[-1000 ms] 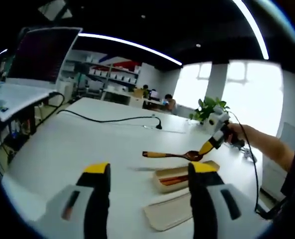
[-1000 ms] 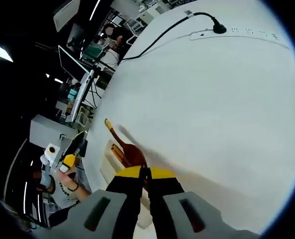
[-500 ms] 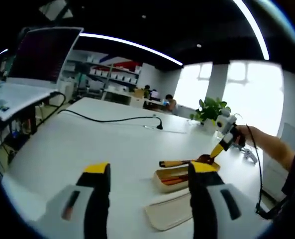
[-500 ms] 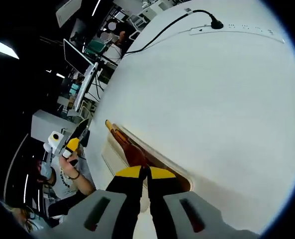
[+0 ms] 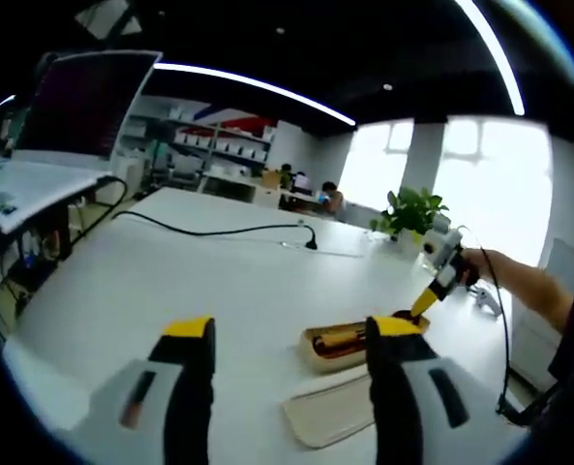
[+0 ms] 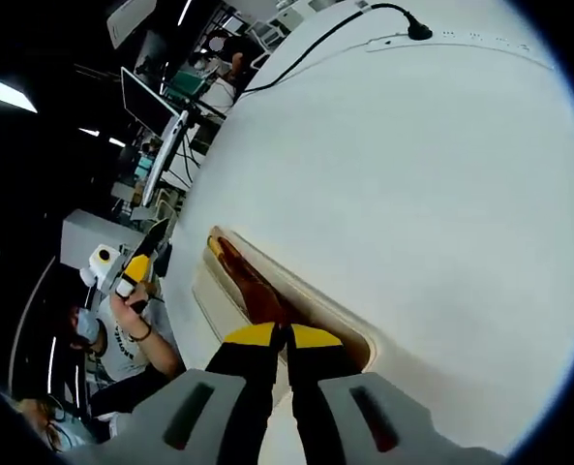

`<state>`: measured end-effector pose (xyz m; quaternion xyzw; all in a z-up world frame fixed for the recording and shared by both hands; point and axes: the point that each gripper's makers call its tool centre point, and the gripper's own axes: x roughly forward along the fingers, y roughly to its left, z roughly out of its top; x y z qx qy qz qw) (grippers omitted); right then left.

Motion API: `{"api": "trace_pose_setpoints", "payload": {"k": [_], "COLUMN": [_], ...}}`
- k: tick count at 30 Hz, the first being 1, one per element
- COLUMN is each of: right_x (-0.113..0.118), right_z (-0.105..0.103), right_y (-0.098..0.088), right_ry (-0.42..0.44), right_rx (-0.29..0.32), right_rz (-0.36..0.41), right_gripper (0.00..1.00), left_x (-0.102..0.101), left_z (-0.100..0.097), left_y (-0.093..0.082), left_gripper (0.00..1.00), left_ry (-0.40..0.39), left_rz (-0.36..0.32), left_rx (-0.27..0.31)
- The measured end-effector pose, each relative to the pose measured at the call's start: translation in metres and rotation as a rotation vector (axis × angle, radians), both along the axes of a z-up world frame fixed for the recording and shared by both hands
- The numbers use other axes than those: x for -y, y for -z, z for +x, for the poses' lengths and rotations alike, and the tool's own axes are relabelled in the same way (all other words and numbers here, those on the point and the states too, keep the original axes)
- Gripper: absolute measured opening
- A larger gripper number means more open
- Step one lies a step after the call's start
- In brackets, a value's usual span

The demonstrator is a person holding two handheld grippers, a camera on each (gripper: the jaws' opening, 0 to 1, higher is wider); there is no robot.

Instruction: Arrange the utensils inside the cutlery case until each visible utensil rests in its matching compartment.

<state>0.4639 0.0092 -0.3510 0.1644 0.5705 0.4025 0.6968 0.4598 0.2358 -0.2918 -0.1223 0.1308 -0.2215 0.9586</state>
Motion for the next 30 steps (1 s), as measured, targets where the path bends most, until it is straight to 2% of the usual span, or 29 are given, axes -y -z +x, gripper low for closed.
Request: {"api": "trace_pose_setpoints", "payload": {"k": [4, 6, 8, 12, 16, 19, 30], "right_x": [-0.001, -0.002, -0.001, 0.001, 0.003, 0.005, 0.013], "right_z": [-0.002, -0.001, 0.001, 0.011, 0.010, 0.006, 0.016], "right_y": [0.001, 0.000, 0.000, -0.002, -0.002, -0.001, -0.016], "right_ry": [0.007, -0.004, -0.012, -0.052, -0.091, -0.120, -0.133], "right_rx": [-0.005, 0.030, 0.026, 0.088, 0.136, 0.197, 0.253], "right_rz": [0.006, 0.020, 0.015, 0.014, 0.003, -0.021, -0.041], "right_gripper": [0.02, 0.02, 0.02, 0.02, 0.03, 0.09, 0.10], "left_x": [0.002, -0.004, -0.003, -0.001, -0.003, -0.002, 0.001], "left_z": [-0.001, 0.003, 0.003, 0.002, 0.004, 0.005, 0.005], "left_y": [0.001, 0.000, 0.001, 0.002, 0.002, 0.003, 0.004], "left_gripper": [0.66, 0.66, 0.66, 0.66, 0.66, 0.66, 0.65], "left_ry": [0.004, 0.005, 0.008, 0.005, 0.010, 0.013, 0.022], "left_rz": [0.001, 0.001, 0.001, 0.000, 0.000, 0.004, 0.006], "left_rx": [-0.003, -0.004, -0.005, -0.004, -0.007, -0.007, -0.011]}}
